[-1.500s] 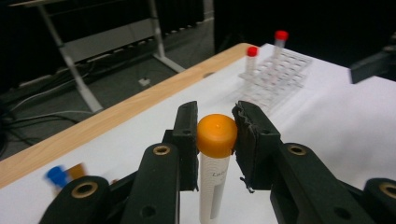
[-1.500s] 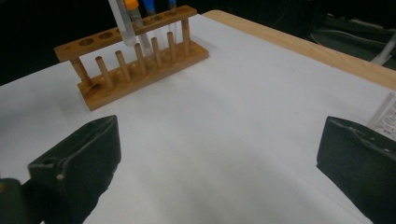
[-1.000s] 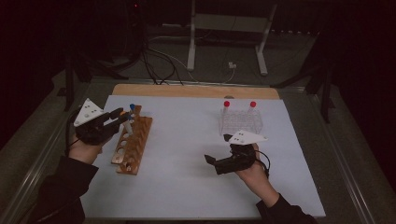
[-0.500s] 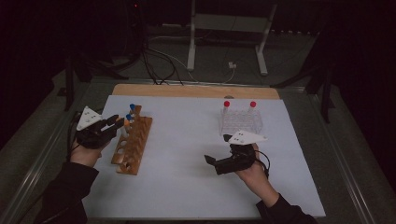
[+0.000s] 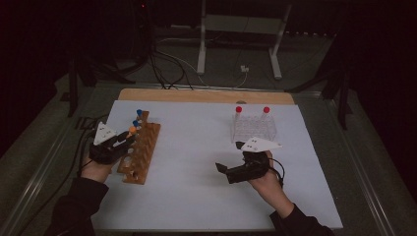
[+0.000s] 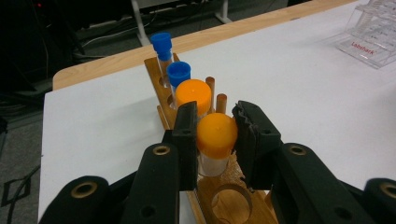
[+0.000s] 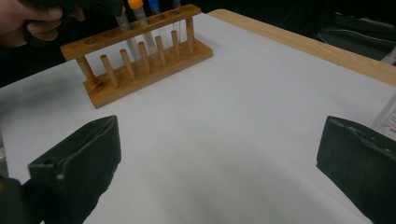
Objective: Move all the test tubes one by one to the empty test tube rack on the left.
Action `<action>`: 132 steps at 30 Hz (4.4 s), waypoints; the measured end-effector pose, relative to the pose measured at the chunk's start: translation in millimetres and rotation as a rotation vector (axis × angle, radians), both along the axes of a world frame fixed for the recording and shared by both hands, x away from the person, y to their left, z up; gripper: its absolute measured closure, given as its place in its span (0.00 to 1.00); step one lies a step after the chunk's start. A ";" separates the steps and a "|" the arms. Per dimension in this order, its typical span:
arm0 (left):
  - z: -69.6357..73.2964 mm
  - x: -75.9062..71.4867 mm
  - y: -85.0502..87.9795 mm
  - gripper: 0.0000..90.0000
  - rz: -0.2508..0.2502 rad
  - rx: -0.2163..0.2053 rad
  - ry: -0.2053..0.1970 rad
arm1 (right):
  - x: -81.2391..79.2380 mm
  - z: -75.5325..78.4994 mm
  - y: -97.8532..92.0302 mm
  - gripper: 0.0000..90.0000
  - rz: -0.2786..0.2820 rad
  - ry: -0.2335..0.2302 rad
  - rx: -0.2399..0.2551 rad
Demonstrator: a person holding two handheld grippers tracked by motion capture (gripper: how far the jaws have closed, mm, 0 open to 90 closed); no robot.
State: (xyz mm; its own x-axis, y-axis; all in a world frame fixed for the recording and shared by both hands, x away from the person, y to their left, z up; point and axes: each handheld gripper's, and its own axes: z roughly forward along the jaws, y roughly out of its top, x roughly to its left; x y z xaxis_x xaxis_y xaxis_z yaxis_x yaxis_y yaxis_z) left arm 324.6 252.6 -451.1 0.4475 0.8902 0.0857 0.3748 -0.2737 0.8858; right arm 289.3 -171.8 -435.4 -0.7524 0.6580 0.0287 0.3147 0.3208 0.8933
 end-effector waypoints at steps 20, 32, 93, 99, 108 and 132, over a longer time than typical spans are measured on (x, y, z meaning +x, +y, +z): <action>20.5 -31.5 -17.3 0.06 -0.142 -0.186 -0.015 | 30.4 11.7 -25.8 0.00 -0.123 -0.050 0.002; 17.0 -42.5 -43.7 0.02 -0.257 -0.140 0.005 | 88.4 -4.8 -39.6 0.22 -0.323 -0.046 -0.064; 20.5 -42.4 -67.7 0.03 -0.359 -0.133 0.051 | 121.0 33.4 -23.1 0.83 -0.377 -0.050 -0.076; 23.2 -41.0 -78.6 0.03 -0.394 -0.130 0.058 | 98.7 34.2 -14.7 0.83 -0.305 -0.060 -0.082; 25.8 -38.0 -98.6 0.03 -0.451 -0.104 0.077 | 69.9 21.8 -5.1 0.83 -0.191 -0.045 -0.099; 38.0 -10.2 -172.5 0.24 -0.586 -0.105 0.054 | 20.4 -21.6 21.2 0.83 -0.027 0.005 -0.127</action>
State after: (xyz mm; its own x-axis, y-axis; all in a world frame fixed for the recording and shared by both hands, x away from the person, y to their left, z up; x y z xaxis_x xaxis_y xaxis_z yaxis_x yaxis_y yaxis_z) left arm 314.3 80.1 -413.0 0.8680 0.4958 -0.0260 0.2331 -0.3608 0.9030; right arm 309.6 -150.6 -457.0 -0.7345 0.6766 -0.0522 0.3294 0.4226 0.8443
